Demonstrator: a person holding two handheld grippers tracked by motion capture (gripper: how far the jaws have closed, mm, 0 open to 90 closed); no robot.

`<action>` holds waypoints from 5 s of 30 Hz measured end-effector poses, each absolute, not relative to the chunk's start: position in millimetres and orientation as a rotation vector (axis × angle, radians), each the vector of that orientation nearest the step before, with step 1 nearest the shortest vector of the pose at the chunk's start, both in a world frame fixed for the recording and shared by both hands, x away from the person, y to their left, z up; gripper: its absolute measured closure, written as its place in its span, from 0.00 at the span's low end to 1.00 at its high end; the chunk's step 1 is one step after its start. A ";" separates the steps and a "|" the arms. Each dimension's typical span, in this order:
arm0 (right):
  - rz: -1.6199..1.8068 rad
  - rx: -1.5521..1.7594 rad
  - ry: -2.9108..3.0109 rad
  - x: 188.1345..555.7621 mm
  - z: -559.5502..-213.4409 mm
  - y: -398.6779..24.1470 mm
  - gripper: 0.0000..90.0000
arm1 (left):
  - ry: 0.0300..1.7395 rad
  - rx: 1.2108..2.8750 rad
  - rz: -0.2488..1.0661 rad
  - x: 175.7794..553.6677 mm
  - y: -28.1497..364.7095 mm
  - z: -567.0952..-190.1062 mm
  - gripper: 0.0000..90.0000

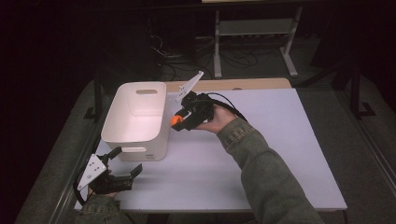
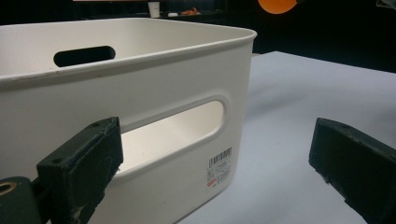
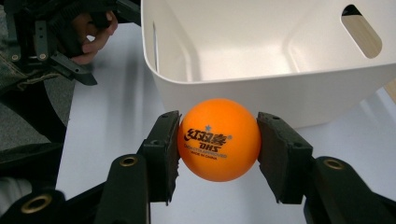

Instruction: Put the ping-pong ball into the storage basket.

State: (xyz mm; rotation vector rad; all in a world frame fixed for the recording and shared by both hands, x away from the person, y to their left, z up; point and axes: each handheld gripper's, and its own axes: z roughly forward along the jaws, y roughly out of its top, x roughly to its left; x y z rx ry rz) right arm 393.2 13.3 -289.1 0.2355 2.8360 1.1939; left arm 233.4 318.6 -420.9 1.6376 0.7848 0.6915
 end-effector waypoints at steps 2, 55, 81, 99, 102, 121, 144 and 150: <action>1.196 0.224 2.835 393.5 -287.7 16.4 0.55 | 0.785 1.637 0.691 233.5 318.5 -421.0 0.03; 1.176 0.098 2.852 408.1 -267.8 78.8 0.55 | 0.771 1.634 0.684 232.8 318.4 -419.8 0.03; 1.197 0.112 2.843 418.3 -278.2 96.0 0.51 | 0.766 1.642 0.676 232.7 317.6 -420.0 0.03; 1.222 0.291 2.769 421.2 -275.9 59.9 0.15 | 0.766 1.644 0.676 233.0 316.6 -420.4 0.03; 1.226 0.312 2.758 421.0 -276.8 54.6 0.10 | 0.766 1.646 0.676 233.0 316.6 -420.4 0.03; 1.308 0.402 2.690 416.6 -280.3 21.0 0.00 | 0.773 1.648 0.677 232.5 317.2 -420.6 0.03; 1.357 0.498 2.619 404.5 -291.1 -31.5 0.00 | 0.779 1.648 0.682 231.9 317.0 -420.9 0.03; 1.372 0.525 2.594 400.3 -295.4 -44.1 0.00 | 0.783 1.651 0.686 232.3 316.7 -421.1 0.03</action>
